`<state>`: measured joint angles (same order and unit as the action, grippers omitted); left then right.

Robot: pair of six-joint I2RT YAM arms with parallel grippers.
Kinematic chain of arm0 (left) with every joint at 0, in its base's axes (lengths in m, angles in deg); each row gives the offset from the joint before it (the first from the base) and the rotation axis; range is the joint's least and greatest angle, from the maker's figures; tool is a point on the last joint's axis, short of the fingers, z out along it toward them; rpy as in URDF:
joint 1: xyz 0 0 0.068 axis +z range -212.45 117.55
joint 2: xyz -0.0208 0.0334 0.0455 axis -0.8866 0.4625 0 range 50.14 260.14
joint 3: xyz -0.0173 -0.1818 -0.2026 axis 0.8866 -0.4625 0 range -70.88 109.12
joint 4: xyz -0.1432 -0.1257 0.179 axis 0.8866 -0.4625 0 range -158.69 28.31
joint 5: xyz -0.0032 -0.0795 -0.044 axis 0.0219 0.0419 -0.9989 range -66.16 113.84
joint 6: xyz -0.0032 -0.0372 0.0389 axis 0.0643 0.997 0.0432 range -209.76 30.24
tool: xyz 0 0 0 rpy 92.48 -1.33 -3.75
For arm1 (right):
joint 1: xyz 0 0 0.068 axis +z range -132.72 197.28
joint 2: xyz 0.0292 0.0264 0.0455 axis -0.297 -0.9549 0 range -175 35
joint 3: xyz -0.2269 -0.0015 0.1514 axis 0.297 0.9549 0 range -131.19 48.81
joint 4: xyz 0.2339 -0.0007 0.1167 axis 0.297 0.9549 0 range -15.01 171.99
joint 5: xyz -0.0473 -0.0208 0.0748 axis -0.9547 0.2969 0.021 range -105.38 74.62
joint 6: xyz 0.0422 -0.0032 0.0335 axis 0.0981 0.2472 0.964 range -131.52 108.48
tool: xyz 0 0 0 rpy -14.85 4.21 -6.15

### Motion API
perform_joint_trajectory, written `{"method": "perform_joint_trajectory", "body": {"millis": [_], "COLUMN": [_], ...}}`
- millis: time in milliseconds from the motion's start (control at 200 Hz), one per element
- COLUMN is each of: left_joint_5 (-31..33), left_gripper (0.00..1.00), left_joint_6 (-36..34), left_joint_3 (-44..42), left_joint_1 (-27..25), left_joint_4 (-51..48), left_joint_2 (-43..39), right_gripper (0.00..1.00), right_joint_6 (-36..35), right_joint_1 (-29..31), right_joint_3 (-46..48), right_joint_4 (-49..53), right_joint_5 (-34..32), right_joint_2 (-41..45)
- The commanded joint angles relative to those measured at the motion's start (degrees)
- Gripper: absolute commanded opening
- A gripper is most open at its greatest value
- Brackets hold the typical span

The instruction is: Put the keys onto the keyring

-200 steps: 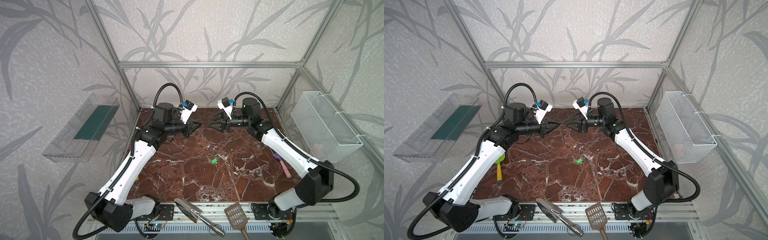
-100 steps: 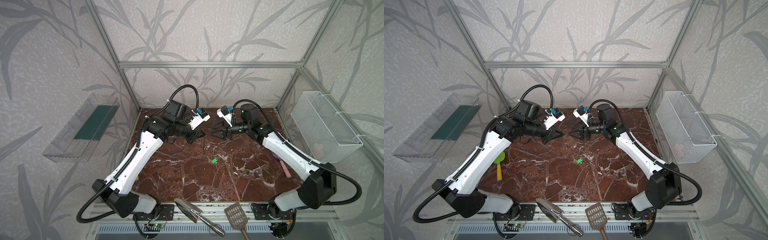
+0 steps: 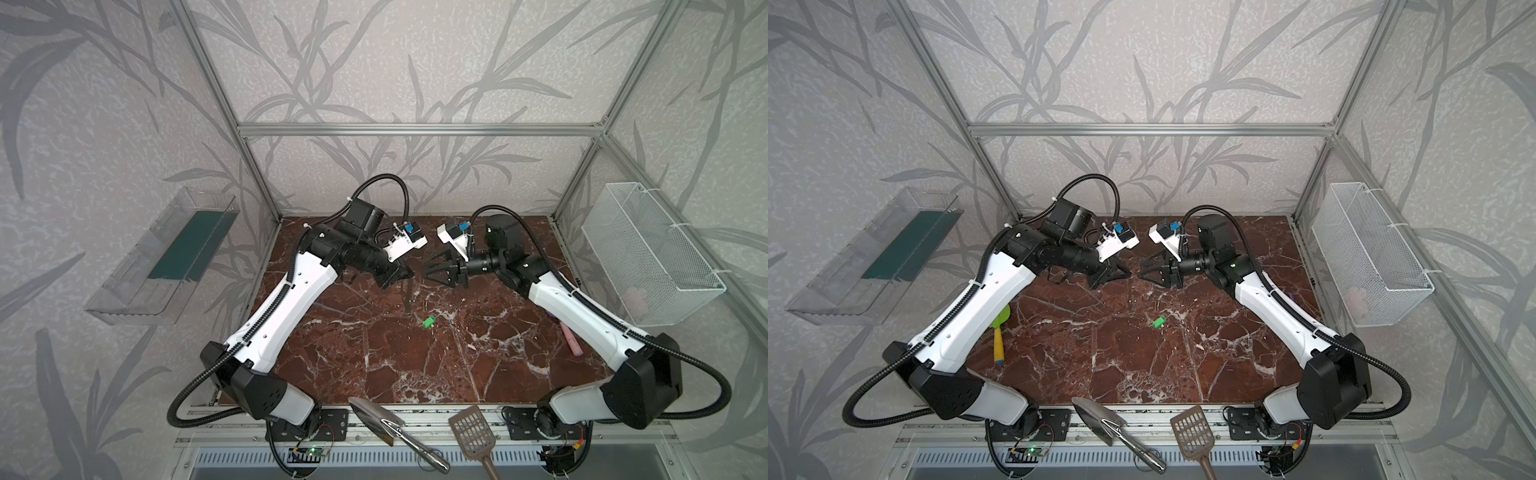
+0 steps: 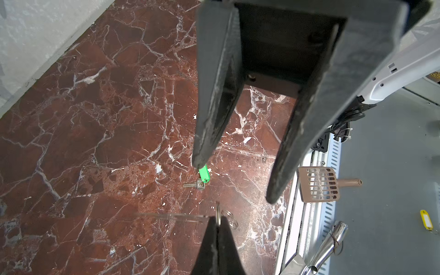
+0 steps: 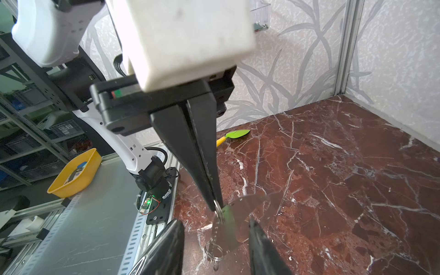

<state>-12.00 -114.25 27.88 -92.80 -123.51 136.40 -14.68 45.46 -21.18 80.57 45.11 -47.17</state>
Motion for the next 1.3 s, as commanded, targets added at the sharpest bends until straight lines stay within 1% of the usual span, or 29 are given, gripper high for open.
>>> {"method": "perform_joint_trajectory", "body": {"millis": [0,70,175,280,420,1065,1295], "left_joint_5": [-1.3,-2.5,-3.1,-3.4,-3.9,-3.5,-3.5], "left_gripper": [0.0,0.0,0.0,0.0,0.0,0.0,0.0], "left_joint_6": [-3.5,-3.7,-3.6,-3.7,-3.8,-4.1,-4.2], "left_joint_3": [2.1,2.1,1.7,1.8,1.8,1.4,1.4], "left_joint_1": [-0.2,-0.4,-0.4,-0.5,-0.6,-1.2,-1.2], "left_joint_4": [-2.7,-2.3,-1.5,-1.6,-1.6,-0.2,-0.2], "left_joint_2": [-0.2,-0.4,-0.8,-0.9,-1.0,-1.3,-1.2], "right_gripper": [0.45,0.44,0.4,0.35,0.33,0.17,0.07], "right_joint_6": [1.9,2.8,3.3,3.3,3.2,0.4,-0.2], "right_joint_1": [0.5,0.5,0.6,0.7,1.4,2.2,2.2], "right_joint_3": [1.1,1.5,1.6,1.2,1.1,1.4,1.2], "right_joint_4": [-3.9,-5.6,-6.8,-6.8,-6.8,-3.2,-2.6], "right_joint_5": [0.7,0.8,1.1,2.1,2.5,2.1,2.0], "right_joint_2": [0.5,0.1,-0.2,-0.5,-0.9,-1.3,-1.5]}}
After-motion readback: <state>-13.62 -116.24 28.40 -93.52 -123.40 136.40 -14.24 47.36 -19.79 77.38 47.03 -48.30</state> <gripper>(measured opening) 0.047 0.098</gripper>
